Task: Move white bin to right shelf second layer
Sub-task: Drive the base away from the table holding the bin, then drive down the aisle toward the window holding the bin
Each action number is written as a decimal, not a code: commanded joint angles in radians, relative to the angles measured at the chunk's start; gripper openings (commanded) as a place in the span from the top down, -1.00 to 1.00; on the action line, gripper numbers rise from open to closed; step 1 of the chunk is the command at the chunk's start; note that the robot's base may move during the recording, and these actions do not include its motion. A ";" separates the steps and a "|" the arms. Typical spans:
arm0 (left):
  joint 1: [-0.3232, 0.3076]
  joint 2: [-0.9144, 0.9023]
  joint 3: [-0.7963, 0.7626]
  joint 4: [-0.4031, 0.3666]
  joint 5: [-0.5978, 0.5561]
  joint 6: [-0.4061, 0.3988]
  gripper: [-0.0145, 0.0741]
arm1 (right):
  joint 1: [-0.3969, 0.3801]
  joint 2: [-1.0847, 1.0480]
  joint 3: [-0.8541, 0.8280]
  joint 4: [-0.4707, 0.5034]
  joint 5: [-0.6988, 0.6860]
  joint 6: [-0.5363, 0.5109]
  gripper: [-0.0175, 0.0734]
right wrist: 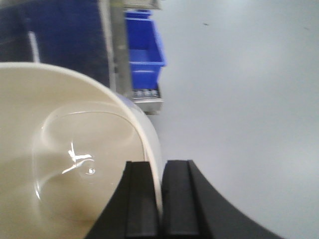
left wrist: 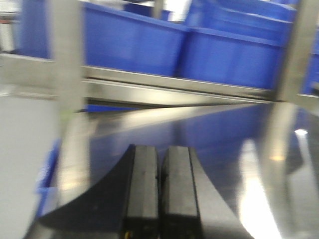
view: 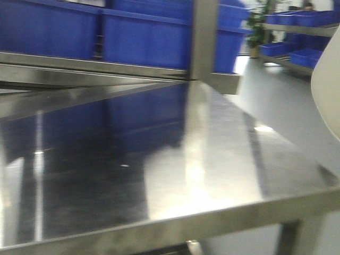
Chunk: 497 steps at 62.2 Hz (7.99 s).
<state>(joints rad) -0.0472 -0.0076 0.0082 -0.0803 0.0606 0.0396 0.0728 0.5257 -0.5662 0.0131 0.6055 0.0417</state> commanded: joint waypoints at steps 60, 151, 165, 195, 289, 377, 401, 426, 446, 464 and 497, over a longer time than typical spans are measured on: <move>-0.005 -0.015 0.027 -0.005 -0.083 -0.005 0.48 | 0.002 0.000 -0.030 0.006 -0.089 -0.005 0.50; -0.005 -0.015 0.027 -0.005 -0.083 -0.005 0.48 | 0.002 -0.001 -0.030 0.006 -0.088 -0.005 0.50; -0.005 -0.015 0.027 -0.005 -0.083 -0.005 0.48 | 0.002 -0.001 -0.030 0.006 -0.088 -0.005 0.50; -0.005 -0.015 0.027 -0.005 -0.083 -0.005 0.48 | 0.002 -0.001 -0.030 0.006 -0.088 -0.005 0.50; -0.005 -0.015 0.027 -0.005 -0.083 -0.005 0.48 | 0.002 0.000 -0.030 0.006 -0.089 -0.005 0.50; -0.005 -0.015 0.027 -0.005 -0.083 -0.005 0.48 | 0.002 0.000 -0.030 0.006 -0.089 -0.005 0.50; -0.005 -0.015 0.027 -0.005 -0.083 -0.005 0.48 | 0.002 0.000 -0.030 0.006 -0.089 -0.005 0.50; -0.005 -0.015 0.027 -0.005 -0.083 -0.005 0.48 | 0.002 0.000 -0.030 0.006 -0.089 -0.005 0.50; -0.005 -0.015 0.027 -0.005 -0.083 -0.005 0.48 | 0.002 0.000 -0.030 0.006 -0.089 -0.005 0.50; -0.005 -0.015 0.027 -0.005 -0.083 -0.005 0.48 | 0.002 0.000 -0.030 0.006 -0.089 -0.005 0.50; -0.005 -0.015 0.027 -0.005 -0.083 -0.005 0.48 | 0.002 0.000 -0.030 0.006 -0.089 -0.005 0.50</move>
<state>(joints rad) -0.0472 -0.0076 0.0082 -0.0803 0.0606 0.0396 0.0728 0.5257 -0.5625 0.0131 0.6095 0.0417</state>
